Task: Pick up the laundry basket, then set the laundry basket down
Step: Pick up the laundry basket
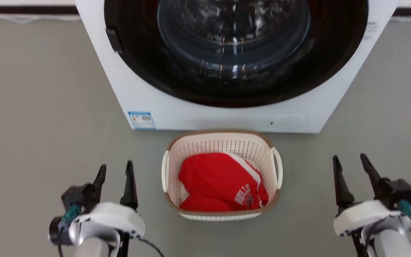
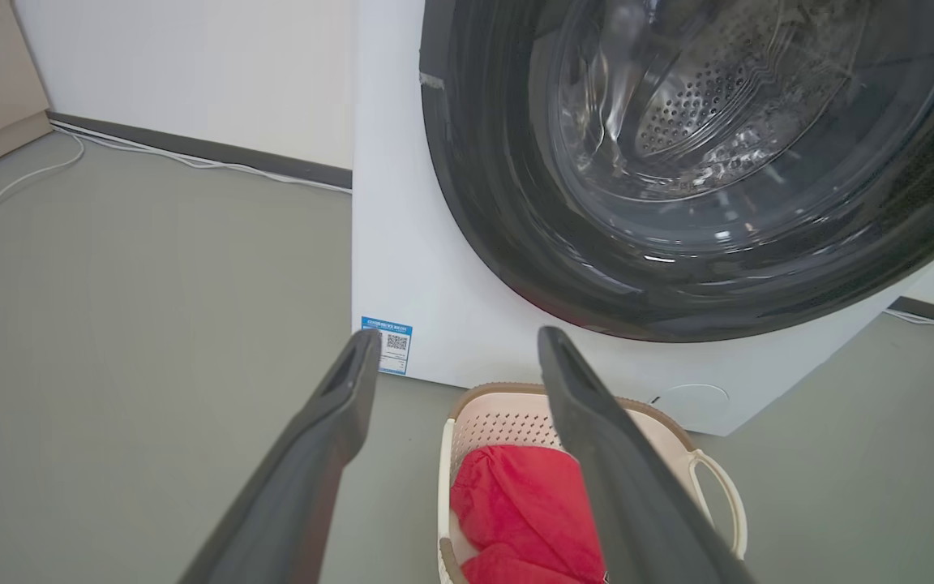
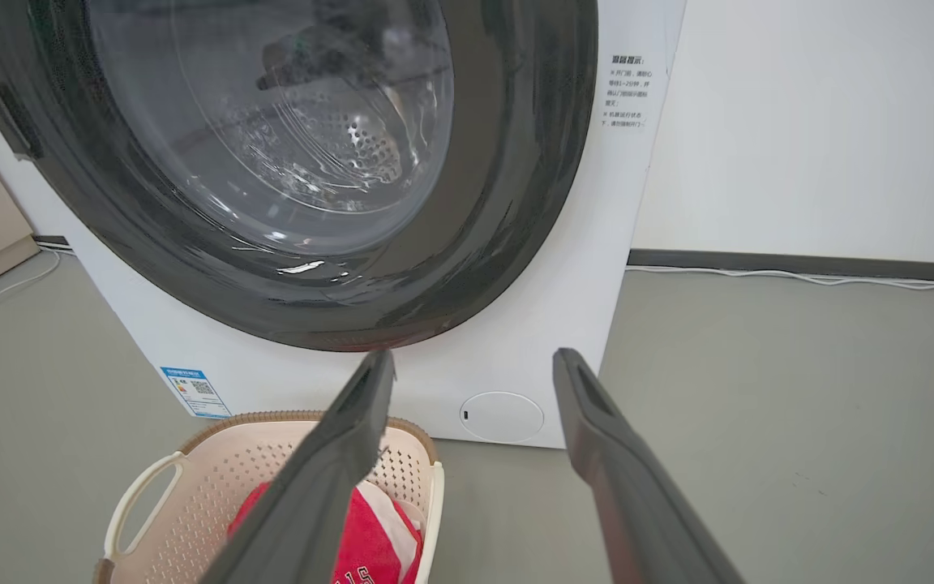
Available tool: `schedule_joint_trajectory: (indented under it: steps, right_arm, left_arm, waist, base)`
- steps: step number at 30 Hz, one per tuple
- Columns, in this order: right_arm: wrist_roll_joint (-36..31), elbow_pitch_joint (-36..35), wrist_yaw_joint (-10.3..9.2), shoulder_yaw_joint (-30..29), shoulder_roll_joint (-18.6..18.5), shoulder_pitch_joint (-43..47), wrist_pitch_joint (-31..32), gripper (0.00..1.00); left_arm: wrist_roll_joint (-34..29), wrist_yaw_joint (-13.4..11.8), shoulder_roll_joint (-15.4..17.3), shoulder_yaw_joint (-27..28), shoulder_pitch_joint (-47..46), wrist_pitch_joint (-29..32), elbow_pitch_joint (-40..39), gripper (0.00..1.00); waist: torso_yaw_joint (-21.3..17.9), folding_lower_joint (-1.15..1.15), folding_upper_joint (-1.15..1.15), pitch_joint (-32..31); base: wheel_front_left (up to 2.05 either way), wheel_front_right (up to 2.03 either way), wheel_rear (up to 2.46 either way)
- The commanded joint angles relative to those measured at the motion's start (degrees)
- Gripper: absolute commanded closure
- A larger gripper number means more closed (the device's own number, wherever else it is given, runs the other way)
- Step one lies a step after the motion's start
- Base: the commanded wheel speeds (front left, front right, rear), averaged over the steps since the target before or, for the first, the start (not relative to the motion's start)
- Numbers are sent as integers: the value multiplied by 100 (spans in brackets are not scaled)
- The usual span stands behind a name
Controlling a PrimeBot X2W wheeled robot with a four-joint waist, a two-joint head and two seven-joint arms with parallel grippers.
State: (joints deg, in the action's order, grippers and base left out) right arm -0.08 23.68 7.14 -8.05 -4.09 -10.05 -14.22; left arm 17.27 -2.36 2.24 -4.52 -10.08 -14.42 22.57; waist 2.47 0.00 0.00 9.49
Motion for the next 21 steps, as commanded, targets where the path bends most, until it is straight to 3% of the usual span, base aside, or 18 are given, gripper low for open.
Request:
schedule_joint_trajectory:
  steps: [1,21]
  right_arm:
    - [-91,43,35,105,-83,-334,-78,0]
    - [-311,1756,35,269,-440,-2582,-78,0]
  left_arm:
    - [102,-48,64,93,-359,-58,-8,0]
    - [588,-233,64,-856,-2665,-58,1878,0]
  waist:
    - [40,0,0,287]
    - [254,0,0,2370]
  base:
    - [0,0,0]
    - [0,0,0]
